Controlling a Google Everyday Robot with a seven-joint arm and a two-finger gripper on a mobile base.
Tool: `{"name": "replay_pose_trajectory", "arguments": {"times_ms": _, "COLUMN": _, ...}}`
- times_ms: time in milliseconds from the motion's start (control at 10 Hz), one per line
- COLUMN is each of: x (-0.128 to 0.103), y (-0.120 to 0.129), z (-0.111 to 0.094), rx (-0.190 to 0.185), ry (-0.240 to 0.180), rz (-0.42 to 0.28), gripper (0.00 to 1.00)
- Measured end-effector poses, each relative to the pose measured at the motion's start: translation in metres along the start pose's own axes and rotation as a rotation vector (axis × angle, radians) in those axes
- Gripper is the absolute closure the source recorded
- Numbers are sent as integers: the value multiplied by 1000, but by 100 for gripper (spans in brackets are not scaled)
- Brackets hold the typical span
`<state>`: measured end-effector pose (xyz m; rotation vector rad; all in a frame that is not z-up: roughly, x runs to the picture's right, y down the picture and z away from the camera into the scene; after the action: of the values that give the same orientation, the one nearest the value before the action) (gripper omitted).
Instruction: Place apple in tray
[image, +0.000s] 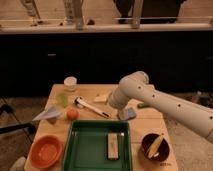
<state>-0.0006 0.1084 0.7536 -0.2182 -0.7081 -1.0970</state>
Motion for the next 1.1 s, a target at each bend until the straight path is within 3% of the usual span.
{"name": "replay_pose_trajectory", "arguments": {"times_ms": 200, "x": -13, "y": -39, "z": 26, "rx": -5, "ry": -34, "rz": -101, "gripper": 0}}
{"name": "replay_pose_trajectory", "arguments": {"times_ms": 600, "x": -24, "y": -81, "z": 58, "rx": -15, "ry": -85, "rz": -256, "gripper": 0}}
{"name": "replay_pose_trajectory", "arguments": {"times_ms": 1100, "x": -17, "y": -89, "z": 84, "rx": -33, "ry": -80, "rz": -260, "gripper": 0}}
